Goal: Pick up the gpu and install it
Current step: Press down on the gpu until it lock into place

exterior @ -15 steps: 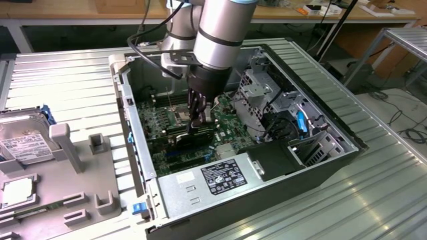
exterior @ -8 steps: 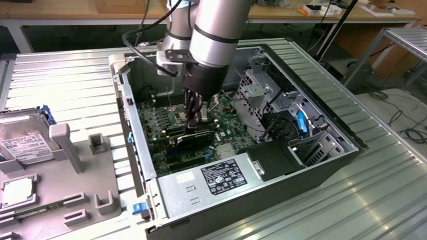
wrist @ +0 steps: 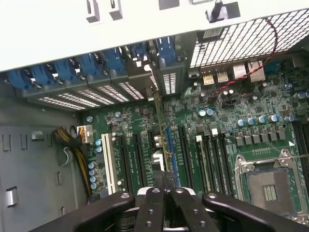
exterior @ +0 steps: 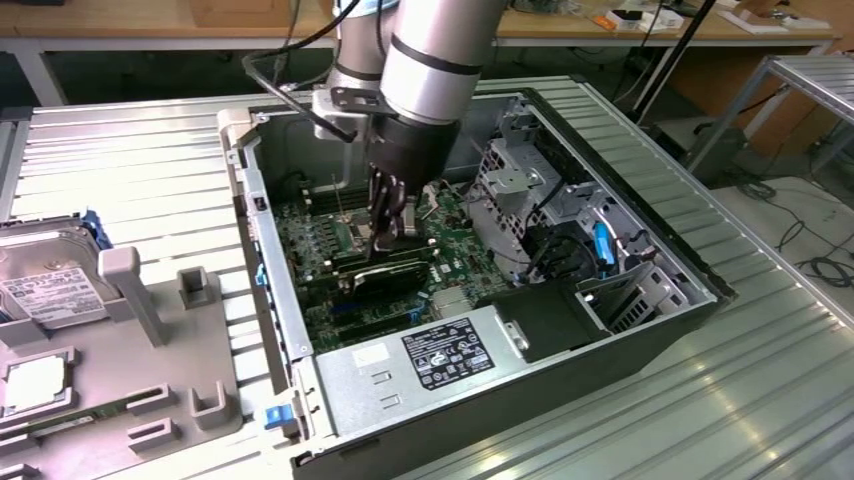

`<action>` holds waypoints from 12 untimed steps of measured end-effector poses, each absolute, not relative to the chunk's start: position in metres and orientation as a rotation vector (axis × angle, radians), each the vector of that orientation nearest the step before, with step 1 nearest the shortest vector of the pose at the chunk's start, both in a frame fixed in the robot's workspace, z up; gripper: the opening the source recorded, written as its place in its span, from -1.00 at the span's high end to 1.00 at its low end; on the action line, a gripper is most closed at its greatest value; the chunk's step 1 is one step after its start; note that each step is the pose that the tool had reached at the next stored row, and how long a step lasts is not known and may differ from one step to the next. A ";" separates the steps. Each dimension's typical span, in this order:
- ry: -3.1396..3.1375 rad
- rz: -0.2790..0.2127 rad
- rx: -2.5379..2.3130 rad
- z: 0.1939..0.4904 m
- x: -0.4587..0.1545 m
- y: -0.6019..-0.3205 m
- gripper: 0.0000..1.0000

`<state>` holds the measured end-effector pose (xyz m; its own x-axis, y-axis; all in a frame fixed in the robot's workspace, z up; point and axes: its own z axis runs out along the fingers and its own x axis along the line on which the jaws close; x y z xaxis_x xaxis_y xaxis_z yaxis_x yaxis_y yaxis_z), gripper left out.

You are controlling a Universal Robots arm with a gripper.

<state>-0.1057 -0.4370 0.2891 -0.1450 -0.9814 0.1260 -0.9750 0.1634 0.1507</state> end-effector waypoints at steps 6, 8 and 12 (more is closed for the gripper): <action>-2.238 -0.045 1.913 0.274 -0.106 -0.438 0.79; -2.240 -0.041 1.914 0.272 -0.106 -0.438 0.79; -2.240 -0.041 1.914 0.271 -0.107 -0.438 0.79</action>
<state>-0.1065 -0.4380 0.2715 -0.1456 -0.9809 0.1292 -0.9755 0.1641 0.1468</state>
